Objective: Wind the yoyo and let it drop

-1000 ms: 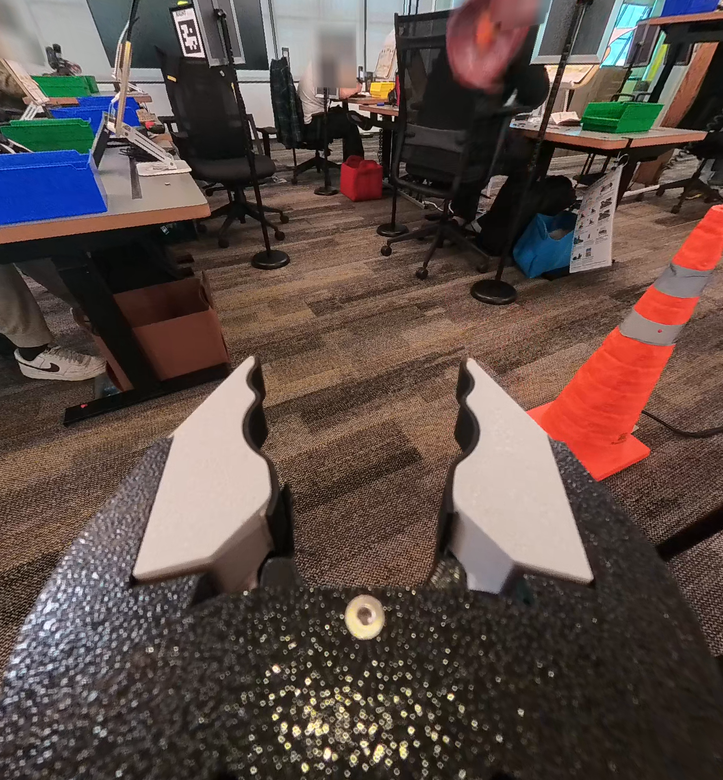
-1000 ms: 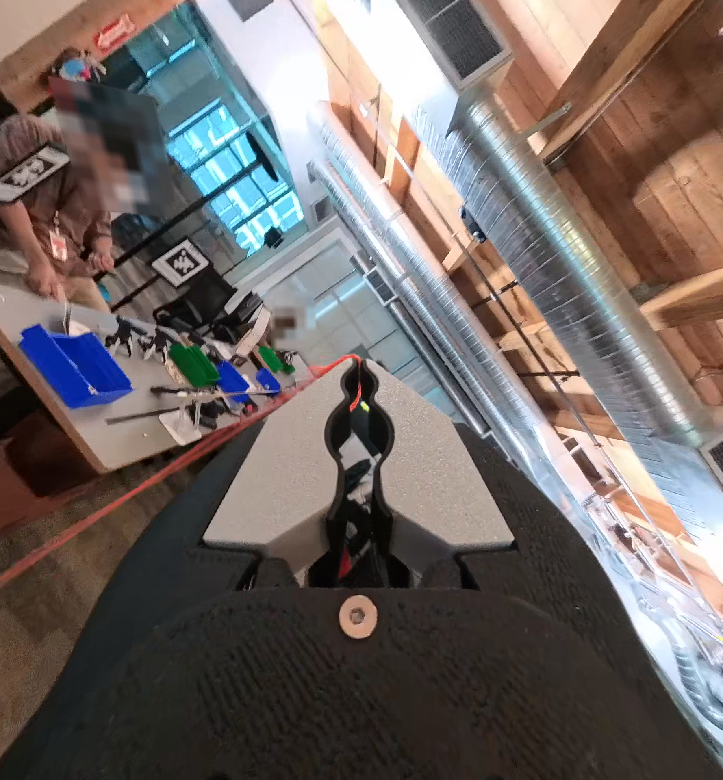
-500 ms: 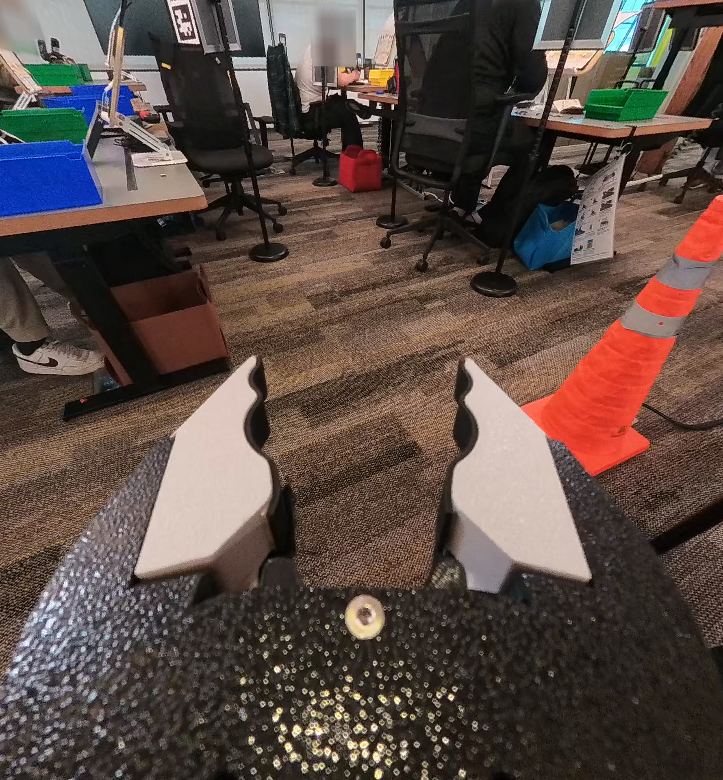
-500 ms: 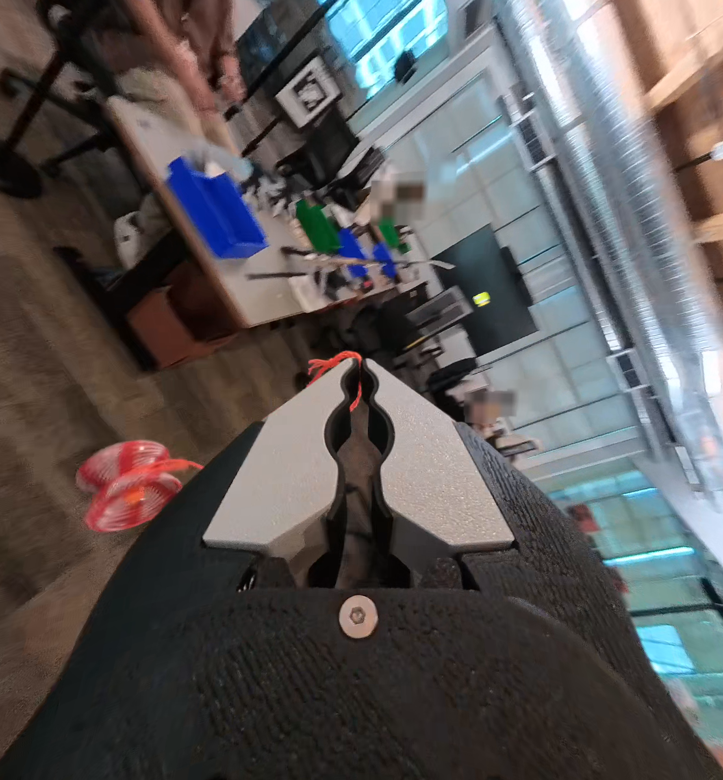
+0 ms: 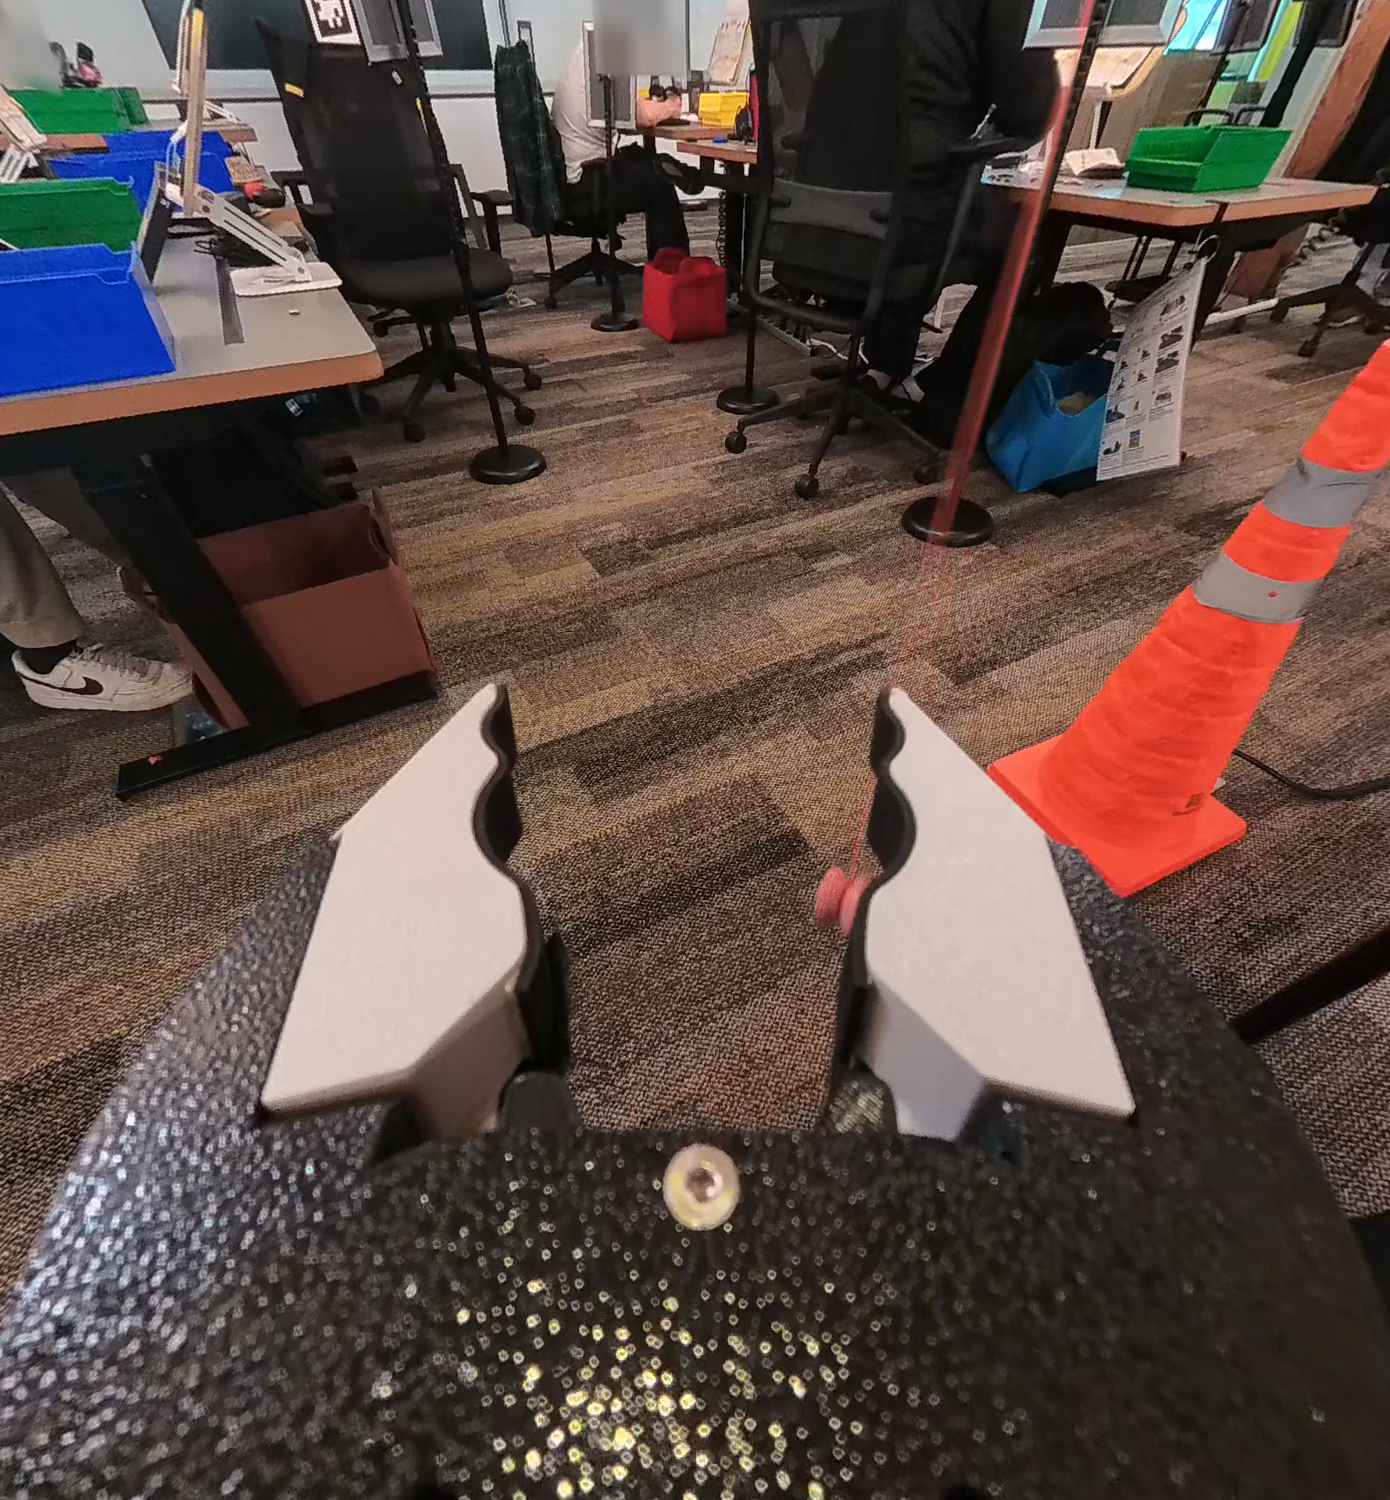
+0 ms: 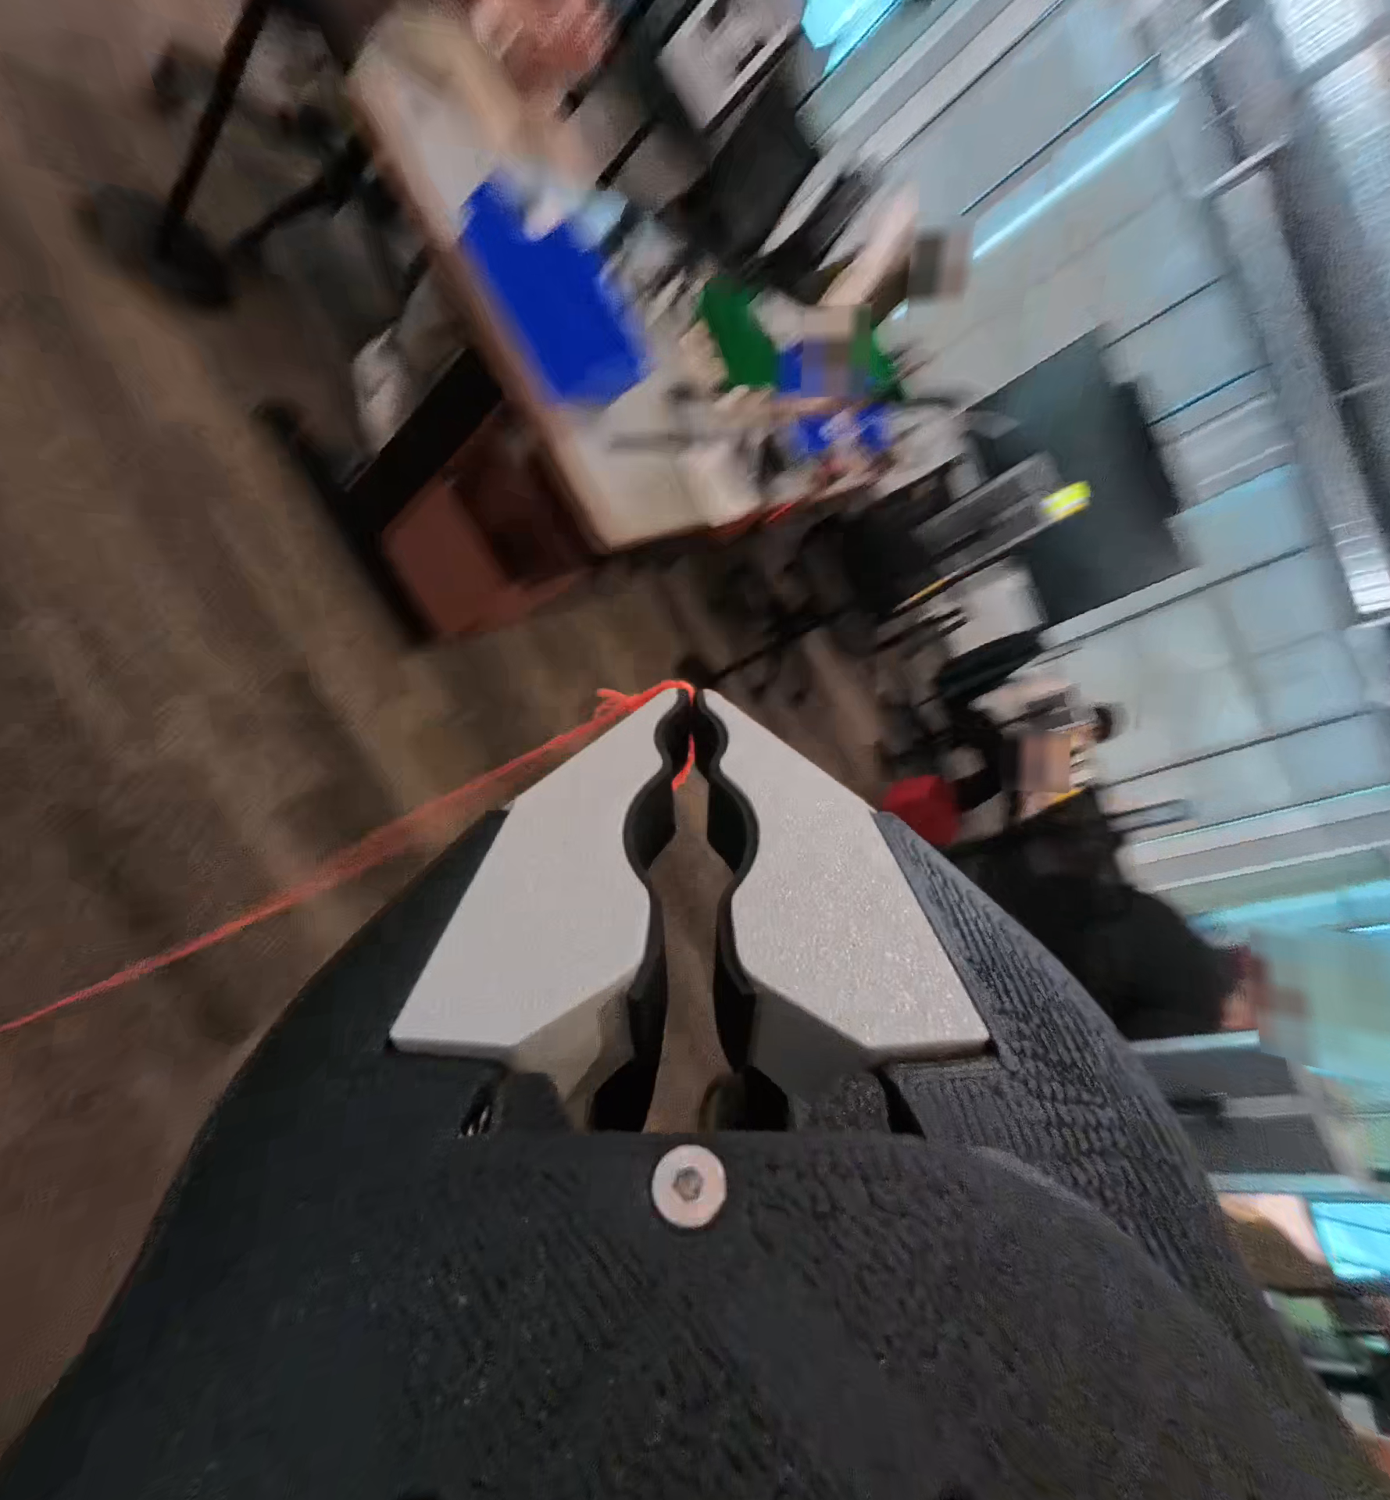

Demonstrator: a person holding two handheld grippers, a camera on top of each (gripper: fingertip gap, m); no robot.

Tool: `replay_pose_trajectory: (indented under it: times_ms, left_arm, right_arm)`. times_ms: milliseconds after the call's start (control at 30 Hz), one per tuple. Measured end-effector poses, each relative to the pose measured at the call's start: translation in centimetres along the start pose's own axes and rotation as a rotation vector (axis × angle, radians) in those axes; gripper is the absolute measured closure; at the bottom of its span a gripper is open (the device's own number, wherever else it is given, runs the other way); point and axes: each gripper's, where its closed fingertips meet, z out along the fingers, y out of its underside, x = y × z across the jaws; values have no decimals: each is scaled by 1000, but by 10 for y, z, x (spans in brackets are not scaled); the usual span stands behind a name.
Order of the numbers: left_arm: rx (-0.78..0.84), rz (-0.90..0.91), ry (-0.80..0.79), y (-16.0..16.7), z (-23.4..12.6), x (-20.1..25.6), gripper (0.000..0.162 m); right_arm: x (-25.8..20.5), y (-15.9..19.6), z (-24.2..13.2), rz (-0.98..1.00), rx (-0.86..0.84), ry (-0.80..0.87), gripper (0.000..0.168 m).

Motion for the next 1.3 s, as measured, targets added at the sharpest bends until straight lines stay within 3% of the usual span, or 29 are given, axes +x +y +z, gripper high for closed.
replay_pose_trajectory:
  times_ms: [133, 233, 367, 533, 733, 1133, 1200, 1300]
  left_arm:
    - [-4, 1, -4, 1, -1, 0, 76]
    - [-8, 3, -4, 2, 0, -1, 76]
    - [-16, 6, -2, 3, 1, 0, 76]
    - [-23, 9, 1, 5, 1, 0, 77]
    - [-22, 9, 3, 5, 3, 1, 77]
    - [-27, 12, 10, 5, 3, 3, 77]
    - [-31, 14, 13, 6, 2, 3, 77]
    - [-35, 15, 15, 6, 3, 4, 77]
  right_arm:
    - [165, -125, -100, 13, 312, 329, 168]
    - [203, -171, -137, -47, 383, 369, 168]
    - [197, -187, -139, -121, 363, 313, 168]
    - [162, -159, -115, -144, 268, 221, 168]
    - [94, -90, -79, -135, 126, 102, 168]
    - [-149, 109, -36, -38, -204, -285, 168]
    - [-158, 120, -33, -28, -232, -306, 168]
    - [-130, 107, -27, -25, -209, -272, 168]
